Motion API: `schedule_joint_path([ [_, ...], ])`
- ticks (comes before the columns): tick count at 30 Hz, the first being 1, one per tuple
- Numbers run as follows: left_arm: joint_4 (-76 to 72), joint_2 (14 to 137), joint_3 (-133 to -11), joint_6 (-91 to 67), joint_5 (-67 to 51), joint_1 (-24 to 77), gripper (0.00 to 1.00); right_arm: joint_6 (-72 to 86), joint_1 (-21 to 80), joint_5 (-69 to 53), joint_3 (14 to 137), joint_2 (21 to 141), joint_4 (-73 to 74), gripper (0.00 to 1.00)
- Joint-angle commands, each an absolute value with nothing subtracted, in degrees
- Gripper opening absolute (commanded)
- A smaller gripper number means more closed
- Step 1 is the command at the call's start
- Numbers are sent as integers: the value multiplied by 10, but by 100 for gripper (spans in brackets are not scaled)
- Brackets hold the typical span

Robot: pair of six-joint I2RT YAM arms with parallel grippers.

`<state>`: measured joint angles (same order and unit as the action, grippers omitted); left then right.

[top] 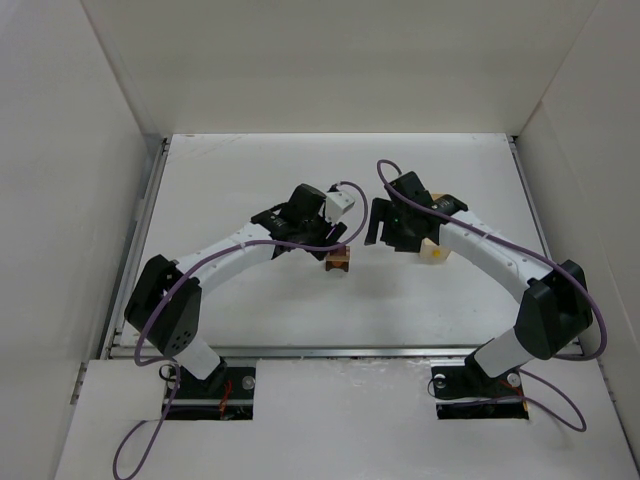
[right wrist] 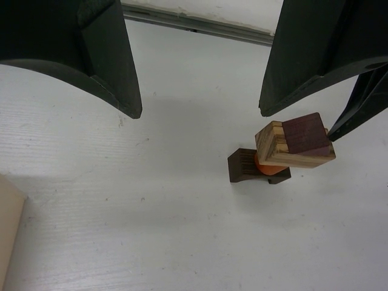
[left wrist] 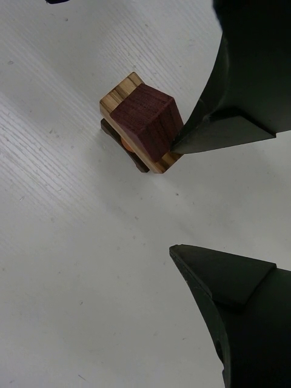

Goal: Build the wood block tower

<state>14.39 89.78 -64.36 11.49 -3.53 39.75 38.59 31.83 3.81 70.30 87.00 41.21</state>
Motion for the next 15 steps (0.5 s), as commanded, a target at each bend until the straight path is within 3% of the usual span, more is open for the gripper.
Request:
schedule_joint_path([
  [1, 140, 869, -650, 113, -31, 400, 58, 382, 315, 32, 699, 862, 381, 84],
  [15, 140, 855, -656, 102, -1, 400, 58, 382, 315, 41, 704, 861, 381, 84],
])
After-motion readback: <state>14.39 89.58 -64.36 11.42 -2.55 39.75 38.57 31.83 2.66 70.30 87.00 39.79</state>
